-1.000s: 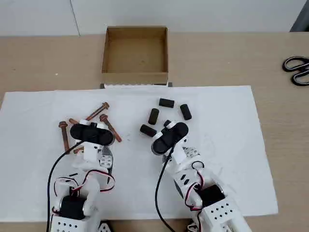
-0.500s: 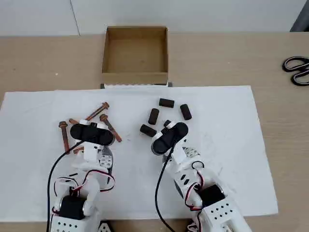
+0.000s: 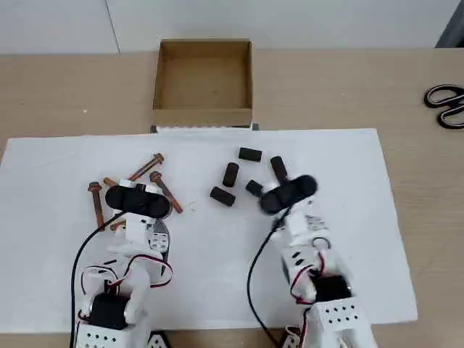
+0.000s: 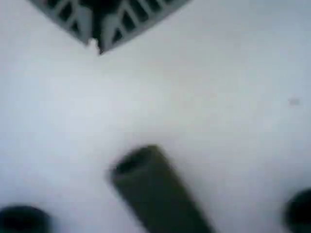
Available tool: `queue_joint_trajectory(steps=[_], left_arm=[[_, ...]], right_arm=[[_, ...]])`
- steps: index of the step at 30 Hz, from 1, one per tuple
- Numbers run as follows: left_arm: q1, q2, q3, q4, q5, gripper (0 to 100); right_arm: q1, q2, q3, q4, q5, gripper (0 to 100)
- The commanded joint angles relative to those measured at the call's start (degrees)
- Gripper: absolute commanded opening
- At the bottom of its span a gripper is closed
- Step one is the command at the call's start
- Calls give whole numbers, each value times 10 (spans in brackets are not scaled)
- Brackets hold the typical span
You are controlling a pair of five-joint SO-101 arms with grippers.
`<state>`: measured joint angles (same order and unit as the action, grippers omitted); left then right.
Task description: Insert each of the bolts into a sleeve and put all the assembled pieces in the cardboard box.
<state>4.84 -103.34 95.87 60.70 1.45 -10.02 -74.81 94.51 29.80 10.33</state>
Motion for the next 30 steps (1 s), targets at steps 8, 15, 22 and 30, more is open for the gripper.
queue_joint_trajectory(steps=[8,15,22,30], left_arm=[[0,-6,-17,-26,-3,8],[52,-6,-17,-30,-3,8],[113,-6,-12,-42,-4,9],[-11,-5,-62,-50,-4,9]], right_arm=[[139,-4,-24,-9,5,3],[138,-4,-24,-11,3,3],[138,-4,-60,43,0,3],[120,-3,-213,166,-88,4]])
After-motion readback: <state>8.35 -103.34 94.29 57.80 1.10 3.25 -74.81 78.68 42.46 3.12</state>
